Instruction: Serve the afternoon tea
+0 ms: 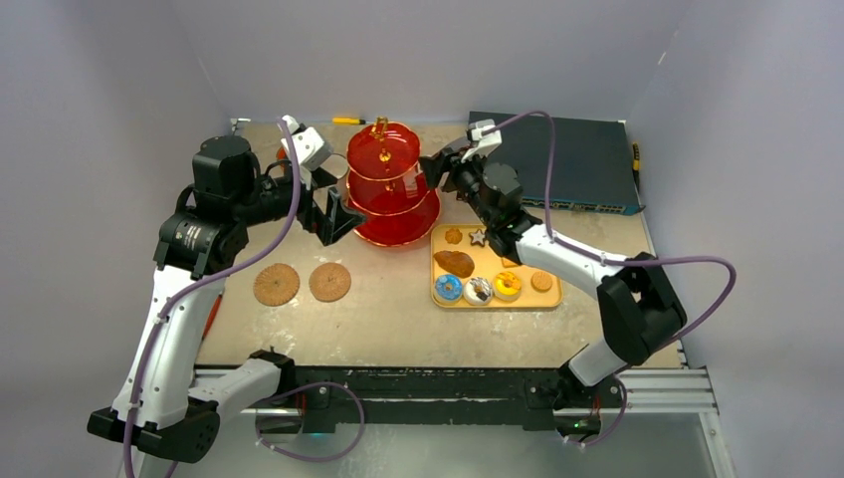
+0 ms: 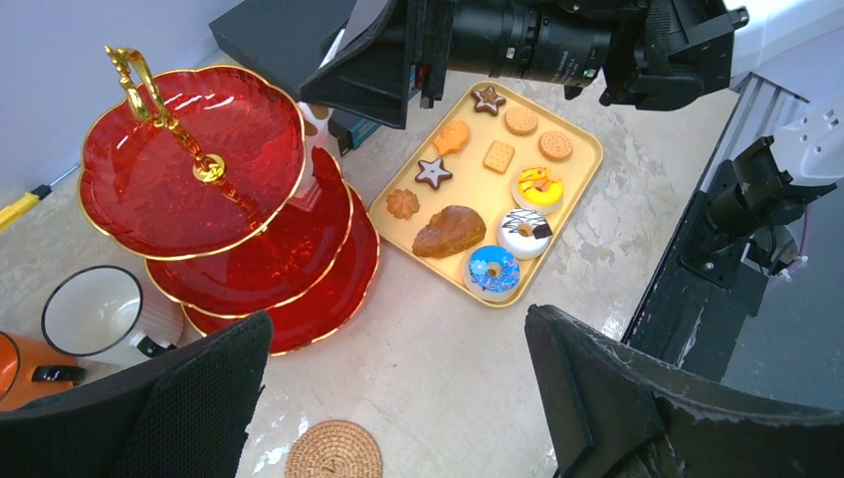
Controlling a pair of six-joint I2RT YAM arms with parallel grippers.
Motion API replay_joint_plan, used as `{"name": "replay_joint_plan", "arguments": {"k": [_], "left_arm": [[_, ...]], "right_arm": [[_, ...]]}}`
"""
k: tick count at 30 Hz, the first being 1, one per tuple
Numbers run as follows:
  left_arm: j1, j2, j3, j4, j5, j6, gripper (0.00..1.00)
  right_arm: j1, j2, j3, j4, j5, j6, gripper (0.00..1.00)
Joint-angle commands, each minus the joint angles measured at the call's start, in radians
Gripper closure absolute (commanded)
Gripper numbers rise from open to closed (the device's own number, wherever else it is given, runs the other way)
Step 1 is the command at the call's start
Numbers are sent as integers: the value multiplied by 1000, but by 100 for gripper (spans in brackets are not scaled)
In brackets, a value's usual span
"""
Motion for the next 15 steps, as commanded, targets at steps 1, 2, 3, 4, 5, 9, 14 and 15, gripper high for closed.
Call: {"name": "replay_joint_plan", "arguments": {"k": [1, 2, 3, 4, 5, 9, 14, 15], "left_arm": [[-3, -9, 20, 10, 11, 9, 1], [-2, -8, 22, 9, 10, 9, 1], [-2, -9, 22, 9, 9, 11, 1], [-2, -9, 22, 5, 8, 12, 1], [-2, -11, 22, 4, 8, 14, 1], [-1, -6, 20, 2, 10, 14, 1], [-2, -1, 19, 0, 13, 14, 1], [-3, -1, 17, 1, 10, 16, 1]], "right_arm": [[1, -75, 11, 17, 4, -25, 35], [1, -88, 4, 12, 6, -25, 36], [1, -106, -4, 6, 7, -30, 36], [2, -124, -15, -4, 8, -33, 36], [1, -147, -26, -17, 7, -37, 36], [3, -246, -84, -85, 1, -46, 36], [4, -398, -200, -183, 8, -36, 36], [6, -426, -223, -206, 8, -31, 36]]}}
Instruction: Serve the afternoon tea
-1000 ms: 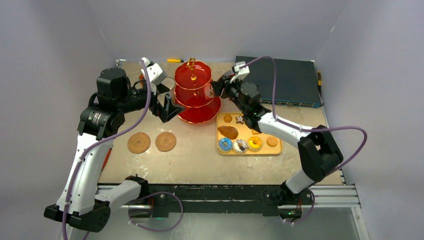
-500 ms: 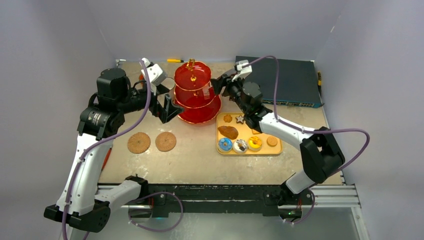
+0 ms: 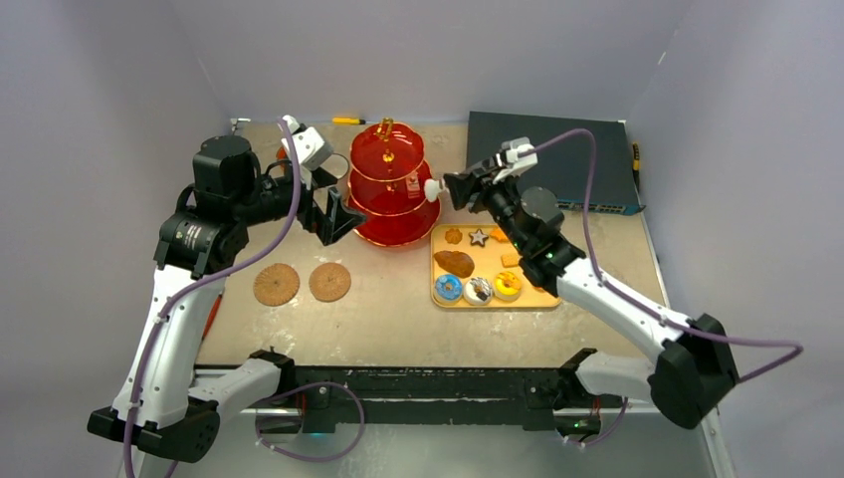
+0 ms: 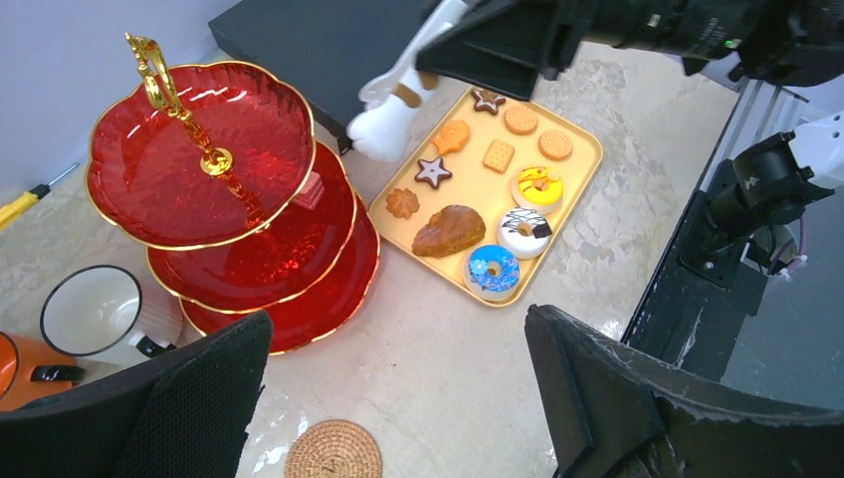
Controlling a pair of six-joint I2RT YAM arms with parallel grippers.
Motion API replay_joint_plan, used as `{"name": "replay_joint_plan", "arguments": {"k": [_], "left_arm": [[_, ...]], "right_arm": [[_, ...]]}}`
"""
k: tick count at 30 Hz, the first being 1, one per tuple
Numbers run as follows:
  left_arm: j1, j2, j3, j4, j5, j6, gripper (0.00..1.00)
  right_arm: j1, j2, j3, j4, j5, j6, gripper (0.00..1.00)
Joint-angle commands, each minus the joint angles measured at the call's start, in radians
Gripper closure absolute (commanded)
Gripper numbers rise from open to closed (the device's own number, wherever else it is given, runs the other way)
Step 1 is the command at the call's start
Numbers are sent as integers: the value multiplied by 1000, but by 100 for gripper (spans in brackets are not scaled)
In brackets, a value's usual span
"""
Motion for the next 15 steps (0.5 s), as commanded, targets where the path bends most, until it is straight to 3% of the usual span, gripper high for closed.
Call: {"name": "replay_joint_plan", "arguments": {"k": [1, 8, 15], "left_arm": [[-2, -3, 16, 2, 7, 19, 1], [-2, 4, 17, 5, 19, 13, 1], [-2, 11, 21, 8, 29, 2, 1]], "right_arm": [[8, -133, -99, -106, 11, 3, 36], [49, -280, -275, -216, 15, 56, 36], [132, -348, -313, -324, 25, 63, 36]]}}
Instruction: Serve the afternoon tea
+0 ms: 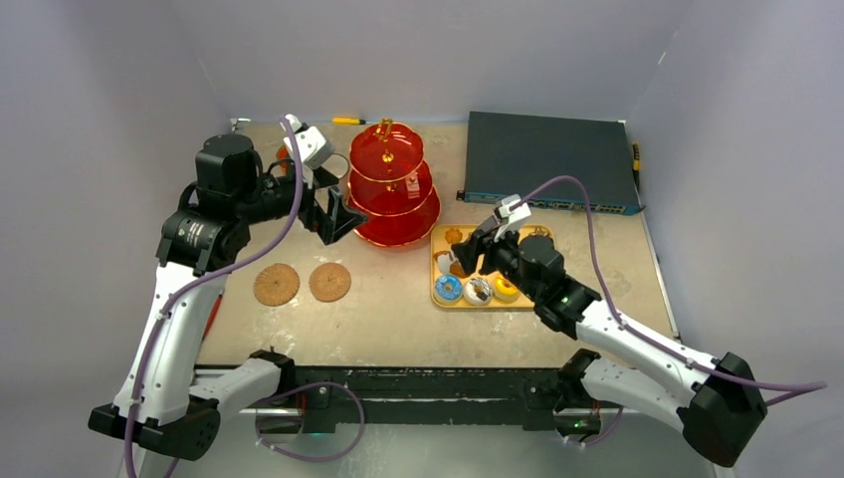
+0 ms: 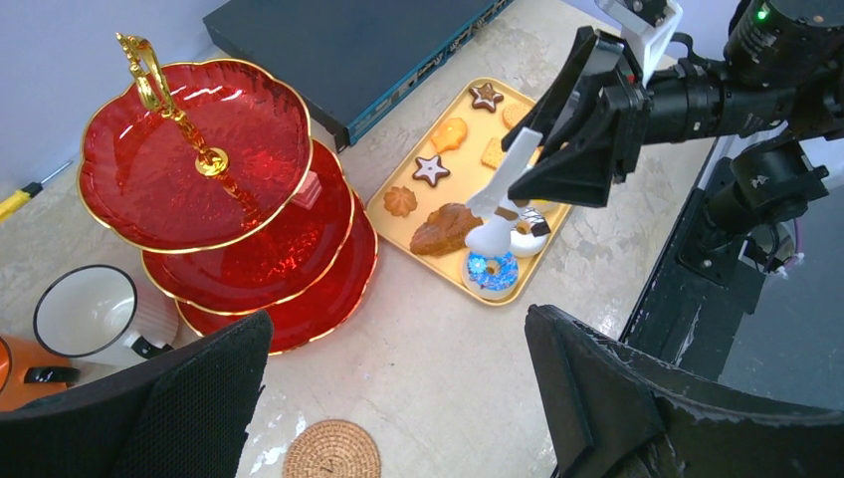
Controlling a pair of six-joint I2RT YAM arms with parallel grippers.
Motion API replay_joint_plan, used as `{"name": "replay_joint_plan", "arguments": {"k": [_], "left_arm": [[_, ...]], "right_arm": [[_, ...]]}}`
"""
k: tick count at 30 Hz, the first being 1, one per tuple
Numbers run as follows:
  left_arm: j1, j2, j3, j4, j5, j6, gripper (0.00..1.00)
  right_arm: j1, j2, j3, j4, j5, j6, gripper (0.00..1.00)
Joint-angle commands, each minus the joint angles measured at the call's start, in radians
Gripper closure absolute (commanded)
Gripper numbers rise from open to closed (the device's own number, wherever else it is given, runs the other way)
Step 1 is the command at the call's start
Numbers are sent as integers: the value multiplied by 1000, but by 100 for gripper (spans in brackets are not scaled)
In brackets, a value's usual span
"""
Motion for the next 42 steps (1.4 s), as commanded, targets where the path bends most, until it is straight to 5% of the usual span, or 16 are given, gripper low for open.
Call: {"name": "replay_joint_plan", "arguments": {"k": [1, 42], "left_arm": [[-2, 2, 23, 8, 26, -2, 1], [-2, 10, 42, 11, 29, -12, 1]], "right_arm": [[45, -53, 4, -45, 22, 15, 36], [200, 98, -27, -10, 177, -13, 30]]}}
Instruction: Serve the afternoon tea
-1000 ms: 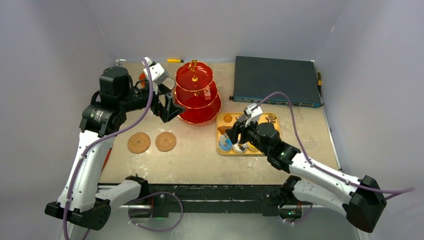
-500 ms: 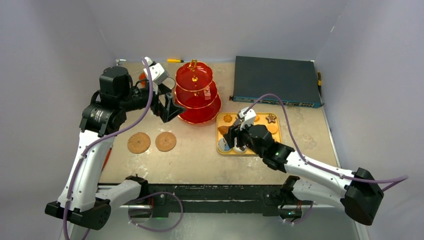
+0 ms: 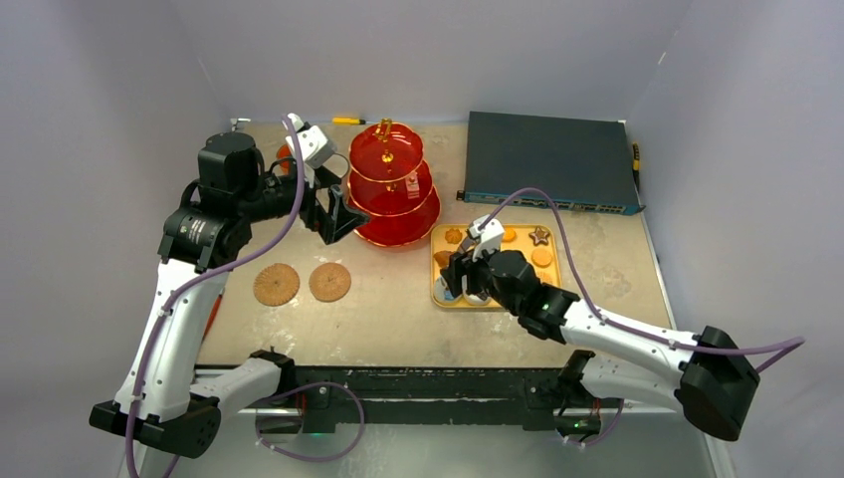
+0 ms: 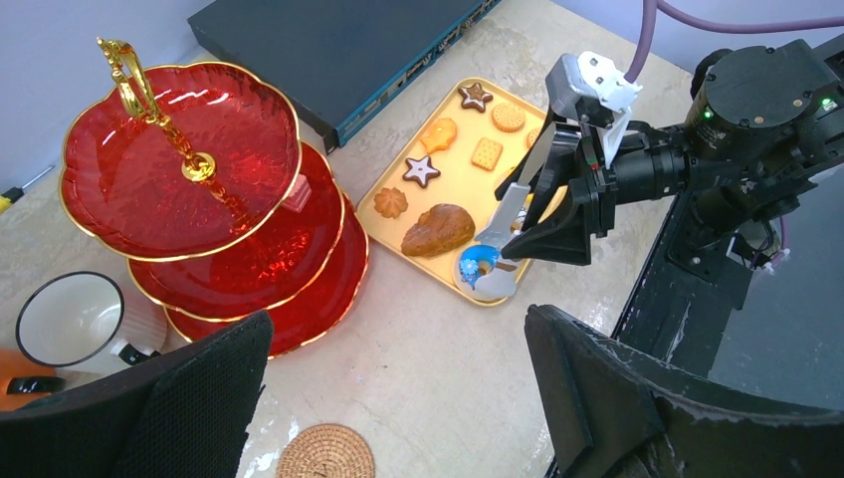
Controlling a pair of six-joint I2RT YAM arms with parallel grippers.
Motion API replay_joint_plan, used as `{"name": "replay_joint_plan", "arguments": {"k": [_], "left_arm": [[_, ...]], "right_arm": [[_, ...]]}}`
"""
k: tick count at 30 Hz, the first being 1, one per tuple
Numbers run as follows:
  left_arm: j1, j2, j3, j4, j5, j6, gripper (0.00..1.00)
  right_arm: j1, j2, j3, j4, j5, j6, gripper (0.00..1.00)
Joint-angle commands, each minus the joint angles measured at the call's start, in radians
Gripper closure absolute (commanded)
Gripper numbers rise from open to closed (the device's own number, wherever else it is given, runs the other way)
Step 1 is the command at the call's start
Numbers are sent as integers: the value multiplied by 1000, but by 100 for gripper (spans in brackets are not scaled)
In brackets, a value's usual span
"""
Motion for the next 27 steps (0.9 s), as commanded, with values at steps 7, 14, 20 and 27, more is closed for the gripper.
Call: {"name": "replay_joint_plan", "arguments": {"k": [7, 14, 20, 27], "left_arm": [[-3, -10, 40, 9, 1, -9, 1], [-2, -11, 43, 8, -2, -10, 2], [-3, -10, 40, 11, 4, -15, 1], [-2, -15, 40, 17, 3, -25, 2]], "right_arm": [[37, 42, -11, 85, 94, -21, 32], [129, 92, -13, 88, 207, -27, 36], [200, 75, -45, 121, 302, 1, 47], [214, -39, -58, 183, 357, -45, 64]]}}
